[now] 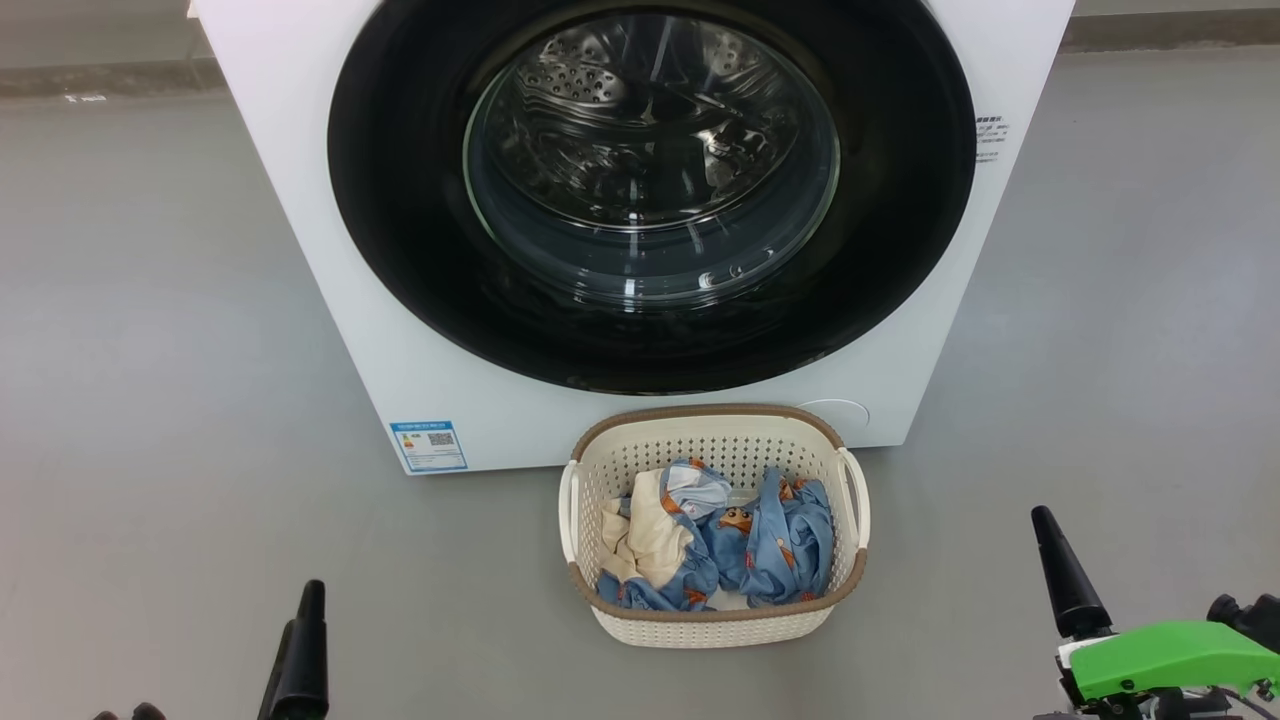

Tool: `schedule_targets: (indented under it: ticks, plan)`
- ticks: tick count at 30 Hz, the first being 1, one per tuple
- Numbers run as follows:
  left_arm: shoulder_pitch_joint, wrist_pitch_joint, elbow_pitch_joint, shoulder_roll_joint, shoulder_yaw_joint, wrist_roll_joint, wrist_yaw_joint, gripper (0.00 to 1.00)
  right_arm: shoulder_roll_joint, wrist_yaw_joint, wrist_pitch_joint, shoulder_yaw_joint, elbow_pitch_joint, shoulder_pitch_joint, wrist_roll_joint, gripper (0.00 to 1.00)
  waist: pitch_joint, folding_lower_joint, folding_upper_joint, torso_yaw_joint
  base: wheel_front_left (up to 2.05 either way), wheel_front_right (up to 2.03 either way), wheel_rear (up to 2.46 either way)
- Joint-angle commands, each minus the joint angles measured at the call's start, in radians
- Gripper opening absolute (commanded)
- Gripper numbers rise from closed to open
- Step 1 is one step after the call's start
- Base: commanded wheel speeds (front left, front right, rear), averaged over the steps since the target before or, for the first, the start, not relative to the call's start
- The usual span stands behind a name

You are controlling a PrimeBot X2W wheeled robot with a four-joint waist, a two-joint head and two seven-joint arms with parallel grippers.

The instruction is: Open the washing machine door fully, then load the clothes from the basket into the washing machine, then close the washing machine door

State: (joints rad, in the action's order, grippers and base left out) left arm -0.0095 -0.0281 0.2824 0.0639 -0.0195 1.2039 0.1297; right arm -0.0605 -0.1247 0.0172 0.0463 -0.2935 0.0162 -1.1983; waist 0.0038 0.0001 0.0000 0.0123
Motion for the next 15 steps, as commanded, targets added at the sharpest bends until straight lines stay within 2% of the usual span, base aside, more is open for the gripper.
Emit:
schedule_targets:
  ticks: [1,15]
  plan:
    - [-0.031,-0.013,-0.035,0.013,0.012,-0.042,0.000,1.00,-0.015,-0.003,0.013,-0.010,0.034,0.045,0.044,1.00,0.000,-0.0001,0.0000,0.000,0.00,0.00,0.00]
    - [-0.027,-0.051,-0.057,0.015,0.008,-0.218,0.000,1.00,-0.028,-0.003,0.053,-0.047,0.042,0.045,0.200,1.00,0.002,-0.0001,0.0000,0.003,0.00,0.00,0.00]
